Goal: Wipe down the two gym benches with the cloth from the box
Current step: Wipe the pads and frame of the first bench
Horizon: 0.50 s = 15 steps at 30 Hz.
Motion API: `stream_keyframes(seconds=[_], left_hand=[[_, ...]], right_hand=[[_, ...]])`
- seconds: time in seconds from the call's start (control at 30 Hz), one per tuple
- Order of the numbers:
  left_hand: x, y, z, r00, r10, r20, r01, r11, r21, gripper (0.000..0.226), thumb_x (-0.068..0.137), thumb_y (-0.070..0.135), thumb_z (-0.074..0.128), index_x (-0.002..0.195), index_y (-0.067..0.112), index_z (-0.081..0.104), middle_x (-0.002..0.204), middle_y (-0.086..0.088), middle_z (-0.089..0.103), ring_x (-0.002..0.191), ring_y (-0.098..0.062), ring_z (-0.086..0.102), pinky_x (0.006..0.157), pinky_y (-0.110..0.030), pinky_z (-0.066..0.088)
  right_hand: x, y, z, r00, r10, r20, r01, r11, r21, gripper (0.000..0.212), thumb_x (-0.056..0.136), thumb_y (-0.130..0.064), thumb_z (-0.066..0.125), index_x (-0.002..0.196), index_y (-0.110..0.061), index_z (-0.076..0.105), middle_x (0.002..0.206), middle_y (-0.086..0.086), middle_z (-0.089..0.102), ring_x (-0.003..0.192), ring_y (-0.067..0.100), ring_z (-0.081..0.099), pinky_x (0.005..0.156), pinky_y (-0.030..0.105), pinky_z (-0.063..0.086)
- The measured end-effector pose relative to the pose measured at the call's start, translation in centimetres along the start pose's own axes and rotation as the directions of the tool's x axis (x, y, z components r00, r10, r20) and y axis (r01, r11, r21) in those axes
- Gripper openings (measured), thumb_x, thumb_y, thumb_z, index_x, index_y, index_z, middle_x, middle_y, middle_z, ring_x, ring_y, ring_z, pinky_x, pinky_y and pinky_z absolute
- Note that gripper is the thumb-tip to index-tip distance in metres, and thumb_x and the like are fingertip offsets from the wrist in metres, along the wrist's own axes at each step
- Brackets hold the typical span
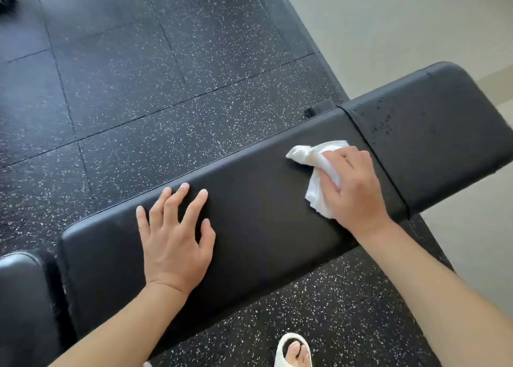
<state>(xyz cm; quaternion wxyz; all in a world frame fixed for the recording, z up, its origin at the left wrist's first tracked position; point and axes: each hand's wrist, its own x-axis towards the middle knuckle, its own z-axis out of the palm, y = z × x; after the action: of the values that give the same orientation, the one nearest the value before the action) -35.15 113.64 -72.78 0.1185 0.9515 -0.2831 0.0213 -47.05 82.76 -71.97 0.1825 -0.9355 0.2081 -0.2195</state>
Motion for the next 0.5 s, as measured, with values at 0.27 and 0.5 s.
stream_keyframes(seconds=[0.27,0.5], left_hand=[[0.1,0.1,-0.2,1.000,0.006,-0.004,-0.006,1.000,0.016,0.054,0.095,0.040,0.045,0.143,0.026,0.064,0.154,-0.007,0.052,0.147,-0.038,0.042,0.122,-0.071,0.020],[0.1,0.2,-0.6,1.000,0.003,0.017,-0.004,1.000,0.022,0.054,0.095,0.042,0.045,0.144,0.028,0.063,0.154,-0.005,0.054,0.147,-0.036,0.043,0.122,-0.071,0.020]], right_hand=[[1.6,-1.7,1.9,0.973,0.209,-0.100,-0.216,0.974,-0.063,0.019,0.089,-0.001,0.061,0.106,-0.008,0.065,0.105,0.011,0.057,0.086,0.028,0.042,0.079,0.042,0.041],[0.2,-11.8,5.9,0.998,0.052,0.026,-0.054,0.997,0.060,0.017,0.090,-0.009,0.059,0.105,-0.010,0.066,0.099,0.007,0.057,0.086,0.028,0.045,0.081,0.042,0.046]])
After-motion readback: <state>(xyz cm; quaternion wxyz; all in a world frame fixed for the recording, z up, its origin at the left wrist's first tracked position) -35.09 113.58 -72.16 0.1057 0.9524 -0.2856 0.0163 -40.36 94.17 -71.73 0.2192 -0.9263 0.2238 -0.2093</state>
